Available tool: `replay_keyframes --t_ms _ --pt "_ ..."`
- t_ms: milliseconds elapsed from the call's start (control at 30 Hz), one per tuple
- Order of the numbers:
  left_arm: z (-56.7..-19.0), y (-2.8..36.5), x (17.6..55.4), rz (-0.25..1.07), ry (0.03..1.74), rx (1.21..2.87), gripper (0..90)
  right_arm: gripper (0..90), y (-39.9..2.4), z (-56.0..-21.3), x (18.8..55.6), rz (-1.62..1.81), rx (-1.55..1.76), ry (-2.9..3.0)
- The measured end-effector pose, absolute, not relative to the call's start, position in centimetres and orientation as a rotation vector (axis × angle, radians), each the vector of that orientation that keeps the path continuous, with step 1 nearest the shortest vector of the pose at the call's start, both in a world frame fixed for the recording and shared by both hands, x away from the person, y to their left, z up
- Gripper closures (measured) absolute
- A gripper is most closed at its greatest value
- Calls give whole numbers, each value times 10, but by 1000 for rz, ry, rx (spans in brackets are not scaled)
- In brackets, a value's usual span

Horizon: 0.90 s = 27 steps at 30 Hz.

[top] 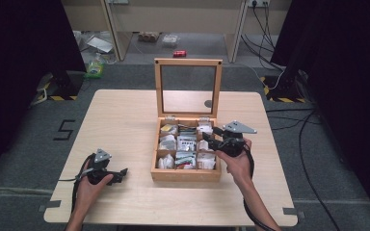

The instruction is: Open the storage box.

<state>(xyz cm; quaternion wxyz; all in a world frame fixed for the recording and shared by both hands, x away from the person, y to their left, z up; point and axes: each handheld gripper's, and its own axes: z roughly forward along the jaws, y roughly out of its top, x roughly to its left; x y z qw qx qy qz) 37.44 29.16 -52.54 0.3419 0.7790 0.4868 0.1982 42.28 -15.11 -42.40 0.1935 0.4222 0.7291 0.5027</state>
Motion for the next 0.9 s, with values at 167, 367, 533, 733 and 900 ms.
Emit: replay_keyframes --t_ms 167,367,533,733,900 --pt "-525 292 374 515 1266 2026 0 466 -152 -426 421 1393 1186 2057" --pt "-525 292 374 515 1265 2026 0 468 -153 -431 419 1367 1194 2077" --pt "-525 292 374 515 1265 2026 0 478 -156 -434 418 1357 1212 2089" --pt "-525 292 374 515 1265 2025 0 487 -156 -439 417 1340 1221 2115" --pt "-525 292 374 515 1265 2026 0 489 -155 -440 417 1331 1211 2121"
